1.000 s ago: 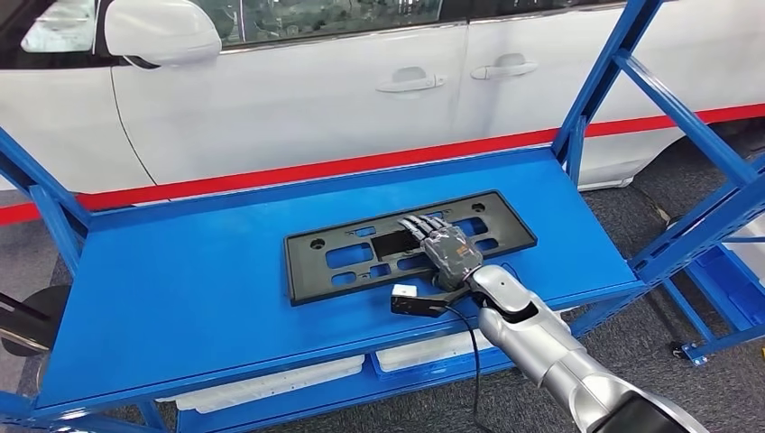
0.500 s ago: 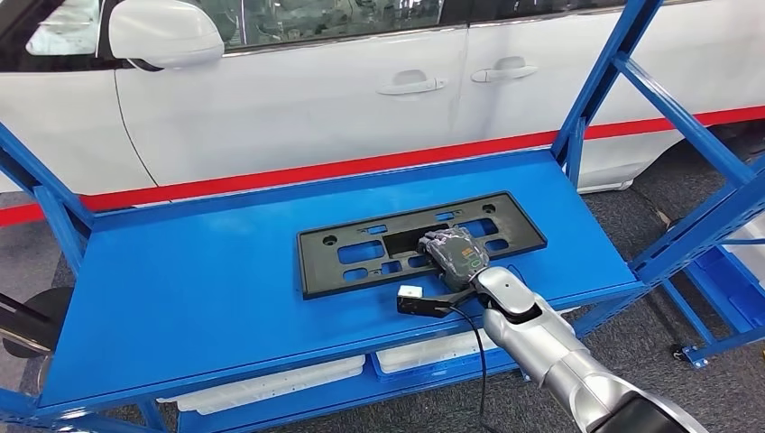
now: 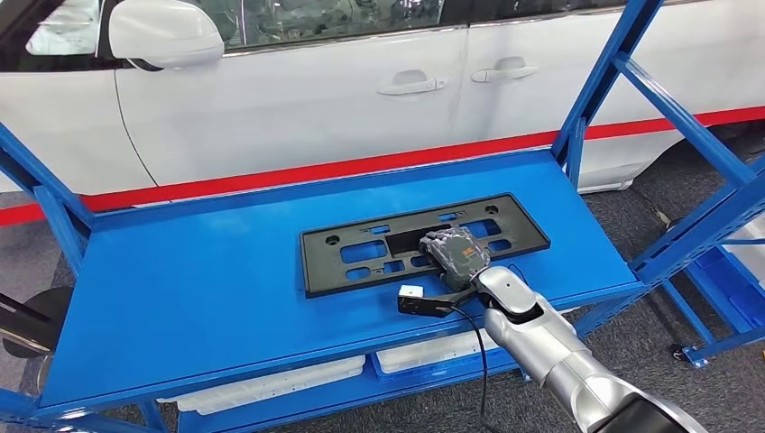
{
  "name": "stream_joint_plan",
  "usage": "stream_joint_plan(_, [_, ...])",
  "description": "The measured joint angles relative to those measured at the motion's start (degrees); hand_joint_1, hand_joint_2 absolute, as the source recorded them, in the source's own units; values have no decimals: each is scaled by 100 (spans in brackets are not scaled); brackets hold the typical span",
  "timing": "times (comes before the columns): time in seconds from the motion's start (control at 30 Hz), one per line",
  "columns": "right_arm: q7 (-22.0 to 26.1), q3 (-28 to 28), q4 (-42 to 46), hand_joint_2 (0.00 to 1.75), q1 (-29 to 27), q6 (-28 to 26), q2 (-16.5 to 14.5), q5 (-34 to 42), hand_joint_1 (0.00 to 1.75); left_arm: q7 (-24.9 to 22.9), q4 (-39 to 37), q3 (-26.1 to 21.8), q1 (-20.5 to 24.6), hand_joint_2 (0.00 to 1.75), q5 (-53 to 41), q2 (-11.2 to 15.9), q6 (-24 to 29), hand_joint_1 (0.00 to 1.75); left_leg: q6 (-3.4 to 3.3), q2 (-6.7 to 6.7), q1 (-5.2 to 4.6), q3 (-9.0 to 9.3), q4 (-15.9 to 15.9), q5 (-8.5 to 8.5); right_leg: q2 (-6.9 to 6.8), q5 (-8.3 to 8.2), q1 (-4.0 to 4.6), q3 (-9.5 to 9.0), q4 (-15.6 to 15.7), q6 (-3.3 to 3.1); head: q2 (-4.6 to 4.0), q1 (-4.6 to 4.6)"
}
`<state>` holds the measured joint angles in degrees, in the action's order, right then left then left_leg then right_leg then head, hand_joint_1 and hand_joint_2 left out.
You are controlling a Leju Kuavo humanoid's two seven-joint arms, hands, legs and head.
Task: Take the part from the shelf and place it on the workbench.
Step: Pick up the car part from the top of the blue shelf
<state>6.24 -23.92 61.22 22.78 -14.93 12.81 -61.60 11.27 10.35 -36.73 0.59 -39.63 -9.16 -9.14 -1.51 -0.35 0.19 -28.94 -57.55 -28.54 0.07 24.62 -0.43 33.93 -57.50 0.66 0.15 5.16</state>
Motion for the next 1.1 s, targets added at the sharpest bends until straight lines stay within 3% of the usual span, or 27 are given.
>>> stream_joint_plan(0.3, [46,115,562,175,-274,-202,128,22,175,-44,0,-163,10,175,12,2,-19,0,1,0,0,-14,0,-1,0,0,-1,11,0,0,0,0])
stream_joint_plan(0.63, [117,463,2257,175,-416,61,782,290,175,20,-1,-268,8,175,-64,2,-30,0,-2,0,-4,-24,-7,-6,1,0,-5,26,4,4,0,0])
stream_joint_plan(0.73, [153,529,2586,175,-475,62,937,281,175,20,-1,-280,7,175,-93,2,-30,0,-54,0,-29,-43,-37,-12,-4,-25,-38,20,32,47,0,0])
stream_joint_plan(0.83, [191,565,2833,175,-526,52,1068,213,175,20,-1,-283,16,175,-115,-4,-31,0,-126,22,15,-8,101,124,1,28,-28,39,-13,106,0,1])
stream_joint_plan(0.9, [213,572,2927,175,-559,48,1144,163,175,20,-1,-283,29,175,-135,-9,-32,0,-163,44,50,-5,186,201,0,358,-46,218,-456,147,0,2])
stream_joint_plan(0.97, [220,574,2972,175,-614,47,1194,113,175,20,-1,-283,33,175,-157,-9,-35,0,-168,46,56,-44,184,219,-1,725,-90,518,-1195,203,0,1])
stream_joint_plan(1.0, [220,574,2981,175,-649,47,1209,82,175,20,-1,-283,32,175,-163,-9,-36,0,-161,46,62,-64,169,221,-2,784,-123,607,-1437,236,0,1])
stream_joint_plan(1.03, [220,574,2989,175,-681,45,1224,49,175,20,-1,-284,33,175,-166,-9,-37,0,-147,46,76,-86,144,219,-4,727,-159,599,-1470,273,0,1])
stream_joint_plan(1.1, [218,574,3012,175,-716,39,1251,-7,175,20,-1,-285,38,175,-168,-8,-38,0,-83,44,122,-139,47,185,-16,387,-244,286,-902,371,0,1])
